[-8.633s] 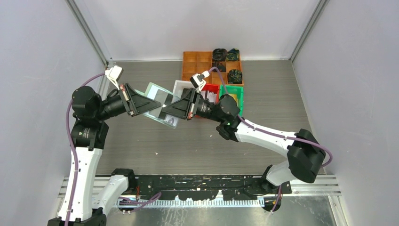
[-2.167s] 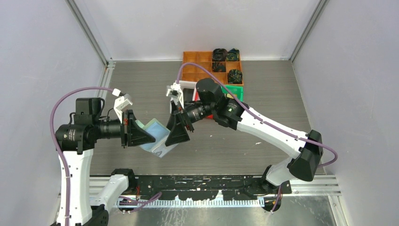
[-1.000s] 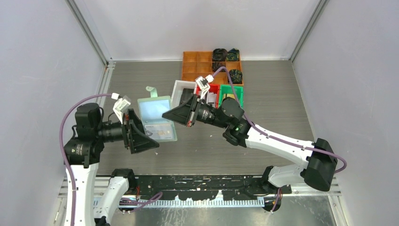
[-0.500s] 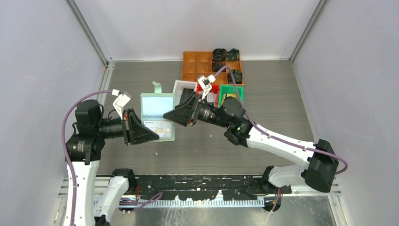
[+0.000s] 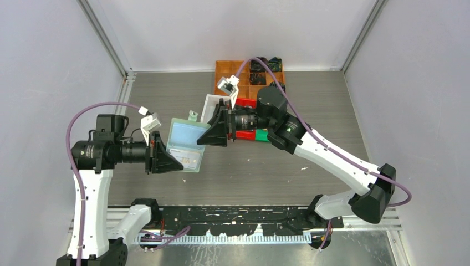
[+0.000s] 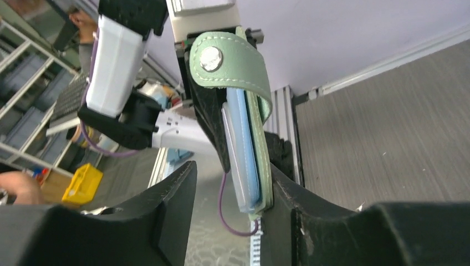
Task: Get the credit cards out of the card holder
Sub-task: Remove the credit card from the card holder.
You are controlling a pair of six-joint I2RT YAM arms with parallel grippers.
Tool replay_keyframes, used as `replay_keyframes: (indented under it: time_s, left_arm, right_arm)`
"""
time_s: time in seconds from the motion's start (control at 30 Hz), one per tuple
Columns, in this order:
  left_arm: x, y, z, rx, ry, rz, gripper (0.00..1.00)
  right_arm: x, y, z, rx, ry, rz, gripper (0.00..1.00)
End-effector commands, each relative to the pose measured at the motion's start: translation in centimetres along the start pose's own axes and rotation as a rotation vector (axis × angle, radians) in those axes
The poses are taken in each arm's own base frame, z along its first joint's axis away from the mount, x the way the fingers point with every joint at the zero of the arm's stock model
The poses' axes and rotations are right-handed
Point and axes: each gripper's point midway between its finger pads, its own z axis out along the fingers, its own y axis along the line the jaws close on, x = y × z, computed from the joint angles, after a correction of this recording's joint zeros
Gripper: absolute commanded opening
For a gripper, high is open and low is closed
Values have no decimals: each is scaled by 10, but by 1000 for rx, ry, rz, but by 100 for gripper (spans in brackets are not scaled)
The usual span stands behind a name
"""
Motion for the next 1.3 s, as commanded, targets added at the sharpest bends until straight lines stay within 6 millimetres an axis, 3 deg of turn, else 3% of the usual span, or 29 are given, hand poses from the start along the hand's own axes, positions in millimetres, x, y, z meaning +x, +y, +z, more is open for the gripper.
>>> replay_keyframes:
  time_s: [0.0,0.43,0.57,0.7,0.77,0.83,0.93,1.27]
  left_arm:
    - [1,-8,-5,4,16,100,0]
    - [-1,-7,-4,34,52,90,0]
    - [2,-6,-6,32,76,100,0]
    - [1,-6,-8,17,85,113,0]
    - [-1,-7,-8,11,79,111,13]
    - [-5,-6,-7,7,67,98,47]
    - [-13,-8,-6,12,28,74,71]
    - [-53,-29,-2,98,-184,-36,73]
  right_arm:
    - [11,13,-3,-70,130,-35,51]
    - [0,21,20,-156,160,-44,41]
    - [0,22,24,-163,162,-45,32]
    - [-3,19,26,-139,142,-42,13]
    - [-11,19,26,-125,94,-51,5]
    - [-22,21,27,-116,22,-54,1]
    - [-37,15,27,-72,-103,-16,1]
    - [-70,21,7,-144,-462,109,1]
